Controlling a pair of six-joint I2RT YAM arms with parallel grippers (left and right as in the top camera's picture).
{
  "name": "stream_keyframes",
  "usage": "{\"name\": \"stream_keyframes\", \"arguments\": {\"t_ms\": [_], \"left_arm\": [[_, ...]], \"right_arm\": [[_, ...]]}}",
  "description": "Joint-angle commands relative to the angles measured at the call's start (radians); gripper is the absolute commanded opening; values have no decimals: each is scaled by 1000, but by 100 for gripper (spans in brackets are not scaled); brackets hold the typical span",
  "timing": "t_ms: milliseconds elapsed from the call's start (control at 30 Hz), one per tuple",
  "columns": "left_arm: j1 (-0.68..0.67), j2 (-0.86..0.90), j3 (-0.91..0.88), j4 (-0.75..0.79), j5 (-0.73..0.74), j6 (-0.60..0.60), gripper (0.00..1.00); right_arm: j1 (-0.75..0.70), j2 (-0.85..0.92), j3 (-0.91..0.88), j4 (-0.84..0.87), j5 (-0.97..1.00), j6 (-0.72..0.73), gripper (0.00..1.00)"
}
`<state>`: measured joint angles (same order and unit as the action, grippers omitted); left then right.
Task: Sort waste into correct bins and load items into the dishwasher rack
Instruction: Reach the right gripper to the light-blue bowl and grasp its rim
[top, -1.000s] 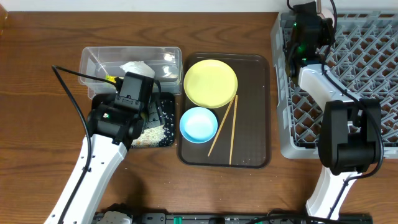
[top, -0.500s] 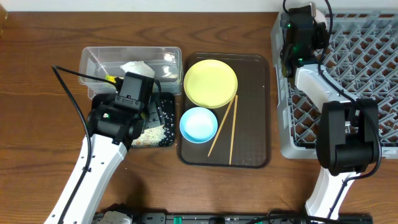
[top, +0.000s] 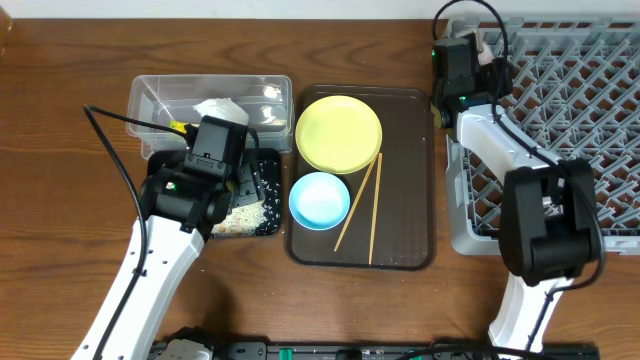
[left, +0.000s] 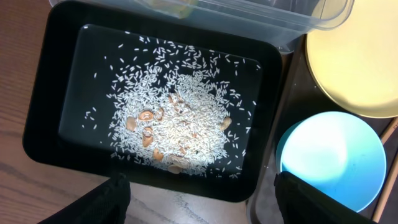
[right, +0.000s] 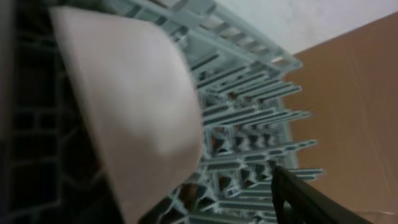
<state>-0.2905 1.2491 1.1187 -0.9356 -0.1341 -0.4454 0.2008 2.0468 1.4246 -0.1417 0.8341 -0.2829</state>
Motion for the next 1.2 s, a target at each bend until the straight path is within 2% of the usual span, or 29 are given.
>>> {"name": "stream_keyframes", "arguments": {"t_ms": [0,133,233,367,467,567,633,833,967,1167], "left_arm": [[4,4,-4,-3,-6,-9,77],[4,4,-4,-3,-6,-9,77],[4,4,-4,-11,-12,-8,77],[5,4,-4,-43,-62,-9,77],[21,2,-4,-79,-125,-39,77],[80,2,-4,-98,-121,-82,77],[123,2,-4,-104,-109,-108,77],[192,2,-4,-104,-49,-110,77],[192,2,-4,-104,-49,-110,77],[192,2,-4,-103,-49,-110,77]], "right_arm": [[3,-113,2,-61,-99,93,72],[4,-220,2,-199,-273,96,79],[7,-287,2,-304,-451,96,81],[27,-347,2,-423,-829,169,76],[48,-352,2,-489,-1106,242,77],[81,-333,-1,-536,-1270,289,78],[111,-316,-4,-566,-1295,305,74],[229,-238,-18,-652,-1236,321,55],[290,-173,-18,-692,-1132,378,52],[354,-86,-18,-696,-1130,417,46]]}}
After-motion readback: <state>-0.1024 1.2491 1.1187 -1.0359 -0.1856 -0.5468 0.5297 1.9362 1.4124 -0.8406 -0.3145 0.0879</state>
